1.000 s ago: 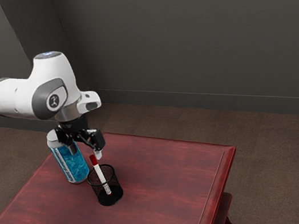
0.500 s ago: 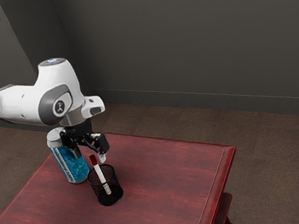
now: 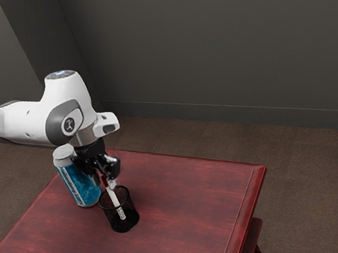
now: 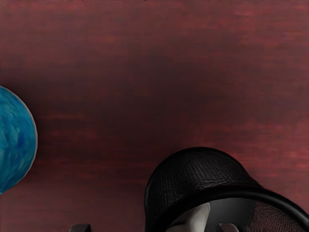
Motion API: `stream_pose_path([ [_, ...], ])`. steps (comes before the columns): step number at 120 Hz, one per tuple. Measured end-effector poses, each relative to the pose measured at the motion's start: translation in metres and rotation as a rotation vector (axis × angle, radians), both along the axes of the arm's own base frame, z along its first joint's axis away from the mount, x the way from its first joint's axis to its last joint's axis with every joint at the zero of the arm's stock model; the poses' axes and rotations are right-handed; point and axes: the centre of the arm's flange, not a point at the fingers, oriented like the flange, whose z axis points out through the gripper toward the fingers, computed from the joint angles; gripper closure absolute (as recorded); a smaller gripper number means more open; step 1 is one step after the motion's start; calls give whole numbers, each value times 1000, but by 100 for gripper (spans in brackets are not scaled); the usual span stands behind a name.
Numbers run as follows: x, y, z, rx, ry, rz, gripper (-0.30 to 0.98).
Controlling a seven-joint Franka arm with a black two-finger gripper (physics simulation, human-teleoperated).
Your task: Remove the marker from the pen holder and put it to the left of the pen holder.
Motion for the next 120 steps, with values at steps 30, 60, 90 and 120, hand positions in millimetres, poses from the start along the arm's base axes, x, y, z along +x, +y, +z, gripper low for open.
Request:
stream_pose_path([
  [30,0,-5,2,2,-6,-7,70],
  [60,-13,-29,44,5,-81,-49,75],
  [90,-82,30,168,57,-282,25,76],
  [120,-138,113,170,74,-228,258,77],
])
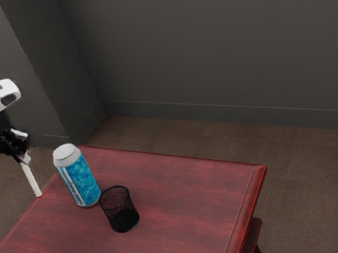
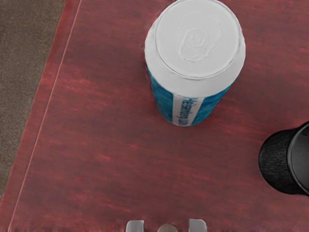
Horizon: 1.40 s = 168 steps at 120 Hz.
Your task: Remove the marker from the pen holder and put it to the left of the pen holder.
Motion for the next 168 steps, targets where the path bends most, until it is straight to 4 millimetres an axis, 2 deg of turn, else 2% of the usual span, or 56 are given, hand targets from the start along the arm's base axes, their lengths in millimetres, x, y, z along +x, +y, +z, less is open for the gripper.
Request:
stream_pose_path([
  [6,-7,21,-7,-5,20,60,77],
  [13,-6,33,-18,-11,49,96,77],
  [24,9,55,-49,-28,107,151,77],
  [32,21,72,-61,-41,119,186,77],
  [41,30,79,-74,-52,133,199,77],
  [69,81,95,-99,-90,157,202,76],
  [81,89,94,-106,-118,173,182,76],
  [95,90,88,-115,-162,188,156,50],
  [106,90,85,-112,-175,180,131,33],
  [111,90,84,-101,-173,156,116,27],
  [115,88,82,-80,-163,113,99,23],
  [123,83,72,-9,-115,-28,47,17],
  [131,78,48,53,-71,-149,-25,12],
  [139,77,25,130,-6,-283,-83,9],
  [143,78,10,155,20,-310,-112,8],
  [148,82,-15,168,30,-305,-152,6],
  [158,96,-70,178,41,-257,-237,4],
  [168,99,-129,187,66,-196,-321,3],
])
